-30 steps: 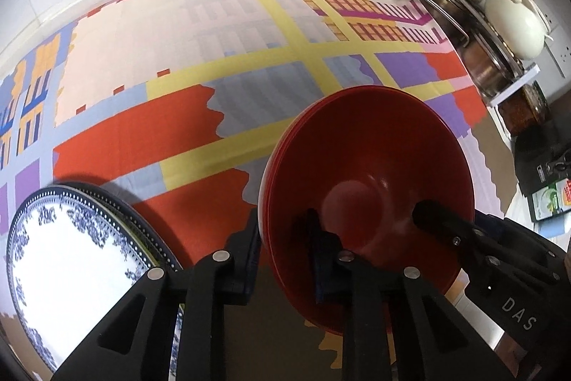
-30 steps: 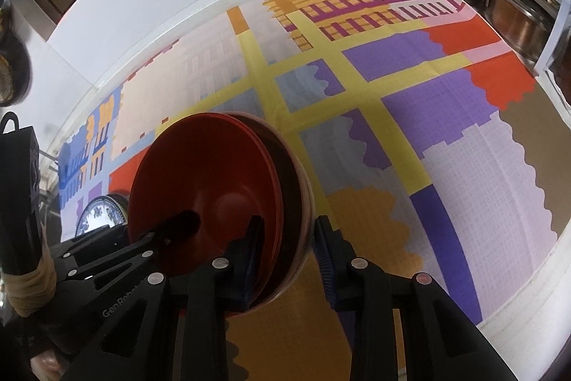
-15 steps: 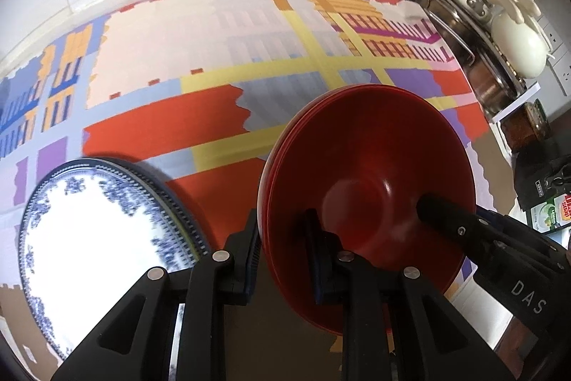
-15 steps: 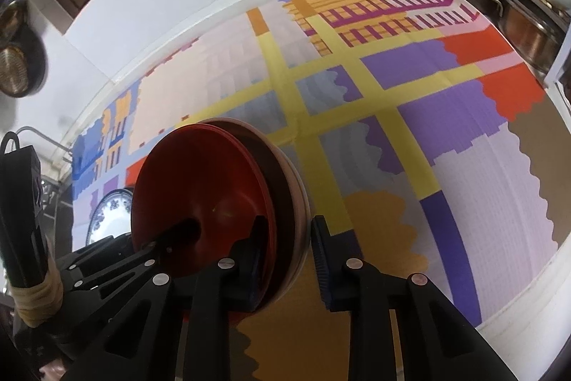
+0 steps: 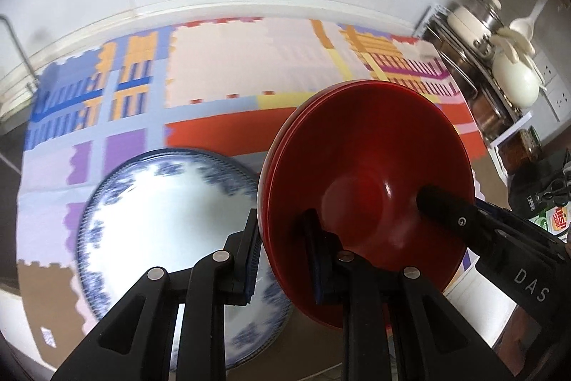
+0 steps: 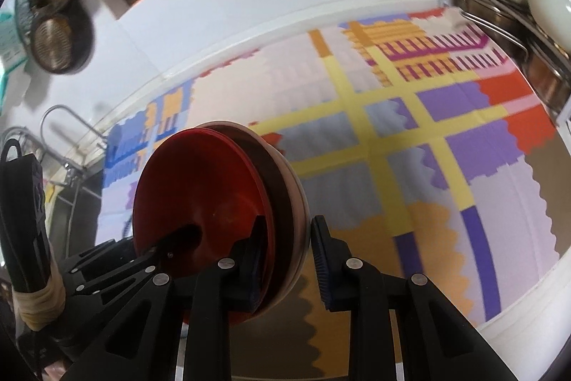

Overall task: Organize plates and bowls
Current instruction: 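Slide the whole plate-and-bowl stack across the mat toward the sink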

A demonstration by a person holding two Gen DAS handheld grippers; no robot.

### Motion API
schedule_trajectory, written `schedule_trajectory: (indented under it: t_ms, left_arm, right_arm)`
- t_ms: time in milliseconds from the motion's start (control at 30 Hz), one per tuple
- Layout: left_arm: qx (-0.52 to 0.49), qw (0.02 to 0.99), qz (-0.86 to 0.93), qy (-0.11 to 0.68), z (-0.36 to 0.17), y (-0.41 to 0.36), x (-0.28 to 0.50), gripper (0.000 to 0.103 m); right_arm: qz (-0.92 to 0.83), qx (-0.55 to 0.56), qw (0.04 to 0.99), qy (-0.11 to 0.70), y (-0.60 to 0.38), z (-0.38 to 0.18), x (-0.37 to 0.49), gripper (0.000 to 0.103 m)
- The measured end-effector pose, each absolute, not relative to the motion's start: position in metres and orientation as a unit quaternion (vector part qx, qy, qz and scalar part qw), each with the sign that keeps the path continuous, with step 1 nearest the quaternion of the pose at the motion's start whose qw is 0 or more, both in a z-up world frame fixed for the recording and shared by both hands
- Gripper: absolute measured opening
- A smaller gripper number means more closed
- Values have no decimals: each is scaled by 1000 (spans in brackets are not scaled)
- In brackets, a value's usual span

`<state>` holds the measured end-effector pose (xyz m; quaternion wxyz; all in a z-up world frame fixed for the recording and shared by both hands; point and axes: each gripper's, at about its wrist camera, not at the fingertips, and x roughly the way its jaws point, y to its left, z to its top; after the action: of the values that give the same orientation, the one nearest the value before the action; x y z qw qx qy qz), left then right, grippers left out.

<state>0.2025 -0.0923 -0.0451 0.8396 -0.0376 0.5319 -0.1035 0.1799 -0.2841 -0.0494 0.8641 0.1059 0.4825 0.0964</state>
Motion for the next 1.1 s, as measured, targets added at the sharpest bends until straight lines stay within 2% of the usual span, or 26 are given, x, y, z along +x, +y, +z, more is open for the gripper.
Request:
schedule_trajectory:
  t_ms: [300, 567, 1100]
  left_arm:
    - [-54, 846, -72, 526, -37, -31, 177, 24]
    - [-66, 836, -52, 542, -49, 9, 161, 24]
    - [-78, 813, -32, 576, -75, 33, 158, 24]
  right_arm:
    - [134, 90, 860, 484, -223, -41, 165, 26]
    - [153, 83, 845, 505, -182, -53, 155, 26]
    - [161, 79, 812, 555, -150, -87, 160, 26]
